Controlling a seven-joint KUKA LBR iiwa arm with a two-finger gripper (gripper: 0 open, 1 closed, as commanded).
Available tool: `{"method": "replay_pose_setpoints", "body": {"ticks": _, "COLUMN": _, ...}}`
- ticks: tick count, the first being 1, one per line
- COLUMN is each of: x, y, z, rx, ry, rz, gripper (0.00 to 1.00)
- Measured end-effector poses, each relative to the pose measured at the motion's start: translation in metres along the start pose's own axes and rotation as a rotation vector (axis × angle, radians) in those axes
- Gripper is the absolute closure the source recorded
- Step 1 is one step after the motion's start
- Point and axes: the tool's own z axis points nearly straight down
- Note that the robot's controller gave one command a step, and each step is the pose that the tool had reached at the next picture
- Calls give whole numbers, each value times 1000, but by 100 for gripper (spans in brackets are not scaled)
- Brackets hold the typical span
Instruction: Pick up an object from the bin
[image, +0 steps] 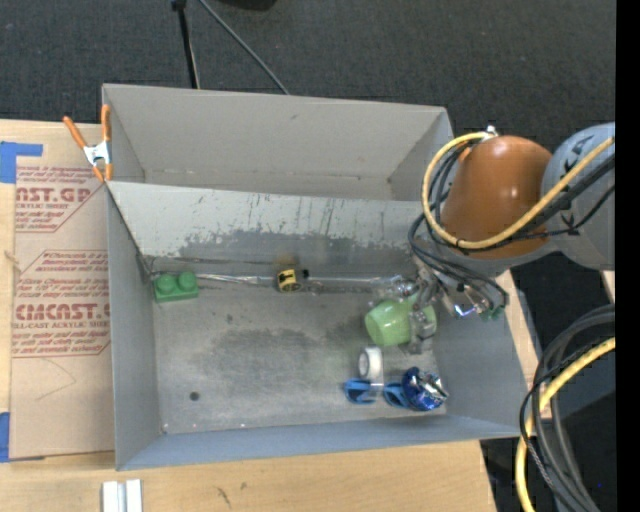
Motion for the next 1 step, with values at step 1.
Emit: {"method": "replay_pose_setpoints", "body": {"ticks": 1, "x": -4, "y": -5, "z": -130, "rx": 8, "ry": -13, "rz": -6, "gripper": 100}}
